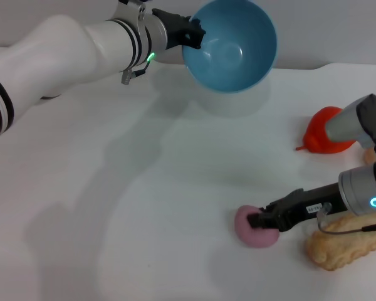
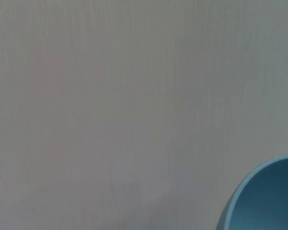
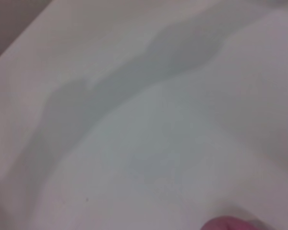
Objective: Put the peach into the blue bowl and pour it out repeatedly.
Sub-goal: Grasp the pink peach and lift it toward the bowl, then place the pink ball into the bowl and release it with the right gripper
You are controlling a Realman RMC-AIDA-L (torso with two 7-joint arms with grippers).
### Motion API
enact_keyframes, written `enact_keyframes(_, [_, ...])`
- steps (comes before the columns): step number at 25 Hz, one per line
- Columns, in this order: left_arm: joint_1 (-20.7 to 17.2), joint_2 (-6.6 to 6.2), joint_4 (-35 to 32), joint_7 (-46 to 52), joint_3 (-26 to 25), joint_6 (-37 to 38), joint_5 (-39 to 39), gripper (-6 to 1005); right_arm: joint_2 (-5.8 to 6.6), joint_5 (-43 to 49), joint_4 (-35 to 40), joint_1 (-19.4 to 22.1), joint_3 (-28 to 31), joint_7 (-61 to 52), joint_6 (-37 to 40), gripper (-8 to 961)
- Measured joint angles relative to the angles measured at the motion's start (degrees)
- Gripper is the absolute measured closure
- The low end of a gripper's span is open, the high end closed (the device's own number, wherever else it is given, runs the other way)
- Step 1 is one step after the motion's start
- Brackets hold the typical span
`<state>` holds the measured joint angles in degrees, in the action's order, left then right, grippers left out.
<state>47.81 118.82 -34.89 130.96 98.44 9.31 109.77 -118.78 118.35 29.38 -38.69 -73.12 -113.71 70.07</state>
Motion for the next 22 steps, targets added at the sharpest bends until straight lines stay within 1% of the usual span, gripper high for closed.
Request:
enact_keyframes(6, [0.0,-0.15,0.0,0.0,0.0,1.5,0.0,1001,-0.15,-1.1,9.7,3.7,0.5,0.1,2.9,819])
enact_keyframes(9, [0.3,-0.30,0.0,0.0,-0.4,4.1,0.0,1001,0.04,-2.0,14.5,4.7,1.6,0.1,4.8,846])
enact_keyframes(15, [2.0,-0.60,-0.2,1.7,-0.8,12.2,0.6,1001,0.20,-2.1,23.9,5.1,6.8,0.0,7.0,893])
enact_keyframes(18, [2.9,-0.68,-0.2,5.3,-0.8,15.7,3.4,1000,0.24,-2.1,27.3,4.7,9.0,-0.1,6.9,906])
enact_keyframes(22, [3.5,-0.66,-1.5,13.1,-0.7,20.4,11.0,1000,0.42,-2.0,28.9,3.4,12.4,-0.2,6.8,903])
